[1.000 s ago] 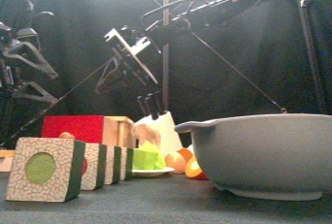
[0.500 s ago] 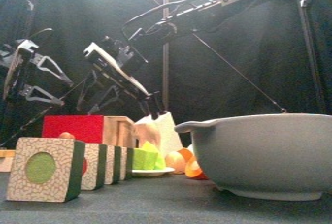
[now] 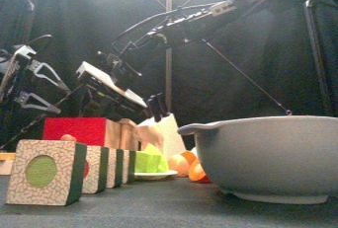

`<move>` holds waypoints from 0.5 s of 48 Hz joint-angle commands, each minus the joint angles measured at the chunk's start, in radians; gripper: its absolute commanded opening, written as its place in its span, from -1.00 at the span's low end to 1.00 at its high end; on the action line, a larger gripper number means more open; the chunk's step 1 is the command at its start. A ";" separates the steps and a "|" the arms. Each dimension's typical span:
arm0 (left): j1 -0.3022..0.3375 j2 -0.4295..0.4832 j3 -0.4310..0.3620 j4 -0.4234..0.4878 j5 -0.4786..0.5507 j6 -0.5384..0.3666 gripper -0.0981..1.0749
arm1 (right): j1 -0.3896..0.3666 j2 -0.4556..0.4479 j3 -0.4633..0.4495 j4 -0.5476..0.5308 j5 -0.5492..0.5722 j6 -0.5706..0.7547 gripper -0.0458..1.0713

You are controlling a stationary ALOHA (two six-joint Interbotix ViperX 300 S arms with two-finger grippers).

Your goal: Grab cookie cutter

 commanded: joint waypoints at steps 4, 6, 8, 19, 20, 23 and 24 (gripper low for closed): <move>0.003 0.003 -0.012 0.003 -0.002 0.003 0.81 | -0.003 -0.029 -0.021 0.000 0.000 0.002 0.09; 0.003 0.003 -0.014 0.003 0.000 0.003 0.81 | -0.002 -0.038 -0.021 -0.005 0.000 0.000 0.09; 0.002 0.003 -0.012 0.003 0.000 0.003 0.81 | 0.000 -0.046 -0.021 -0.009 0.000 0.000 0.09; 0.003 0.003 -0.012 0.002 0.002 0.003 0.81 | 0.011 -0.084 -0.020 -0.012 0.000 0.000 0.09; 0.003 0.003 -0.012 0.000 0.002 0.003 0.81 | 0.011 -0.083 -0.018 -0.012 0.000 0.000 0.09; 0.002 0.003 -0.014 -0.002 0.002 0.003 0.81 | 0.011 -0.081 -0.018 -0.012 0.000 0.000 0.09; 0.002 0.003 -0.014 -0.002 0.003 0.003 0.81 | 0.011 -0.083 -0.021 -0.014 0.000 0.000 0.09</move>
